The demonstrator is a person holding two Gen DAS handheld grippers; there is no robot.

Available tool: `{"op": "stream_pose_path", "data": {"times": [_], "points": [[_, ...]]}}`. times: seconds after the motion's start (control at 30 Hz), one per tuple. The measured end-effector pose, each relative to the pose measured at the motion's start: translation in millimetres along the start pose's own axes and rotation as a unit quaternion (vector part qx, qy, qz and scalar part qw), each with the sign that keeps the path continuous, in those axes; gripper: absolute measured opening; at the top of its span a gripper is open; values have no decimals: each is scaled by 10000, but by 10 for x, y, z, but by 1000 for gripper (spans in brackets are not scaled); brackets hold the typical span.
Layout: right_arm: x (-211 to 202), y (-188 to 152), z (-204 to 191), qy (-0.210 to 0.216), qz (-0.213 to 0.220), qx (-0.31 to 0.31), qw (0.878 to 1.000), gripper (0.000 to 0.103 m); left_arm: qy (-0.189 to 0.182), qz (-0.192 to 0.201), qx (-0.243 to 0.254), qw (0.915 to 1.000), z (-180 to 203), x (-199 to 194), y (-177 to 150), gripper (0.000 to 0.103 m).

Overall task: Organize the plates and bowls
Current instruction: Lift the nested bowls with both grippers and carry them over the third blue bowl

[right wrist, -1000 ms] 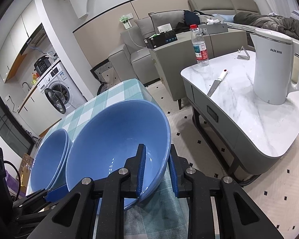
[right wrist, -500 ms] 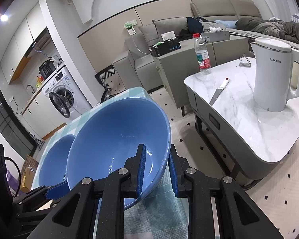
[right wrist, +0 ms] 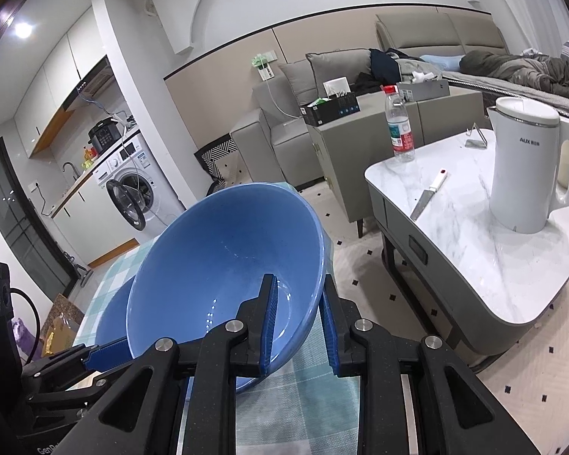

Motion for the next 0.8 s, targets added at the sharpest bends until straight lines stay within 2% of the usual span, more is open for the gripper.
{"op": "stream_pose_path", "data": {"times": [0.8], "points": [[-246, 36, -482, 330, 290, -366, 9984, 24, 108, 429, 23, 9990, -215, -500, -57, 47]]}}
Point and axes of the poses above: each gripper's, at about its wrist camera, not at the fingertips, and x roughly the way its jaws point, z to its right, y to its top, the point moved 6 cm from there along x, roughly the way its jaws point, and after that the axes turned 13 degrees about -z, right-handed, at the moved point
